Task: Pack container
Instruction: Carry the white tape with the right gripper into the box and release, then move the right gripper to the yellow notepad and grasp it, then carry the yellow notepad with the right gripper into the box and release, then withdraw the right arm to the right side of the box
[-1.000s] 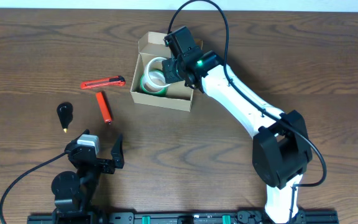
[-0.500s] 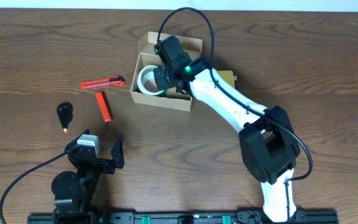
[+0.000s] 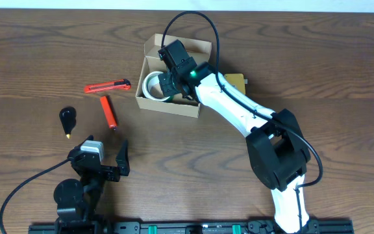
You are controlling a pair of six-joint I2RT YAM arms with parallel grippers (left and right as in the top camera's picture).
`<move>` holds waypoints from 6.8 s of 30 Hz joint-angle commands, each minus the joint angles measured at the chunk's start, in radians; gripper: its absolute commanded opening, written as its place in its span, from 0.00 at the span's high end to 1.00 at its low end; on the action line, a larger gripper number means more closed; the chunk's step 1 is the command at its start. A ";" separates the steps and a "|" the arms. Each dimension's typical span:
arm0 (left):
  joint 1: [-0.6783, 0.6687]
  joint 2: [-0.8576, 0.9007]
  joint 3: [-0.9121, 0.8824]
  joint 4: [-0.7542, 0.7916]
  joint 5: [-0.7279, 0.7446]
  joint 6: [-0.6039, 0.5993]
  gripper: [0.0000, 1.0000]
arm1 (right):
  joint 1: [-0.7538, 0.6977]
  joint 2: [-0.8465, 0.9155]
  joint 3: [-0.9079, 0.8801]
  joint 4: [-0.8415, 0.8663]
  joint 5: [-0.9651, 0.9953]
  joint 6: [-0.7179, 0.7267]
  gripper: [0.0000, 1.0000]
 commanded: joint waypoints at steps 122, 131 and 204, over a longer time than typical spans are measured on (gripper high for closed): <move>0.006 -0.006 -0.025 -0.004 -0.003 0.016 0.05 | 0.066 -0.029 0.132 -0.170 0.044 0.142 0.25; 0.006 -0.006 -0.025 -0.004 -0.003 0.016 0.05 | 0.097 0.003 0.132 -0.129 0.079 0.149 0.23; 0.006 -0.006 -0.025 -0.004 -0.006 0.017 0.05 | -0.161 -0.391 -0.346 -0.105 0.001 0.142 0.01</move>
